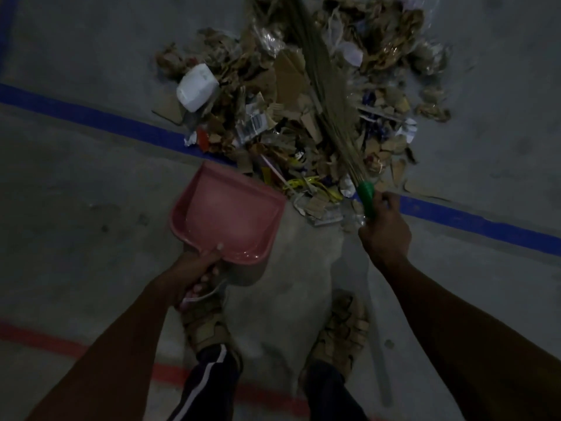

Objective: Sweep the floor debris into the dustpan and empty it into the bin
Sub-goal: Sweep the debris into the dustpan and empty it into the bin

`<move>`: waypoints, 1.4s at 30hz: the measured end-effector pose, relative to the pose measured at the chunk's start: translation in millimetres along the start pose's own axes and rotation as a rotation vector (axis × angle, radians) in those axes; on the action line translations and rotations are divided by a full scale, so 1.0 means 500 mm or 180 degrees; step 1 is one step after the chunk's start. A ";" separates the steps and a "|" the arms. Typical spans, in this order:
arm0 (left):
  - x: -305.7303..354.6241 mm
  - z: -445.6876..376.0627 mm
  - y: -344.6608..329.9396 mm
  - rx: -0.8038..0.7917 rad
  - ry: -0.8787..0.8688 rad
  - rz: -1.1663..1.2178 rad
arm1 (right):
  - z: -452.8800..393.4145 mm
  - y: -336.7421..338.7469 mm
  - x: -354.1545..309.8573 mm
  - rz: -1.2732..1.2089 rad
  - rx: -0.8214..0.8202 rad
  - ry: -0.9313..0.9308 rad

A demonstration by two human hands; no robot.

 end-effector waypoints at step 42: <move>0.114 -0.048 -0.016 -0.0111 -0.0497 -0.0629 | 0.199 -0.045 -0.012 -0.0542 -0.0178 0.0825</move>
Point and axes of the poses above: each hand's wrist, its own z-axis away from the middle knuckle, its own y-axis out of the back of the hand, x = y × z, the point moved 4 cm from there along -z, towards the middle knuckle, and after that the axes turned 2 degrees about z, right-handed, at the moved point
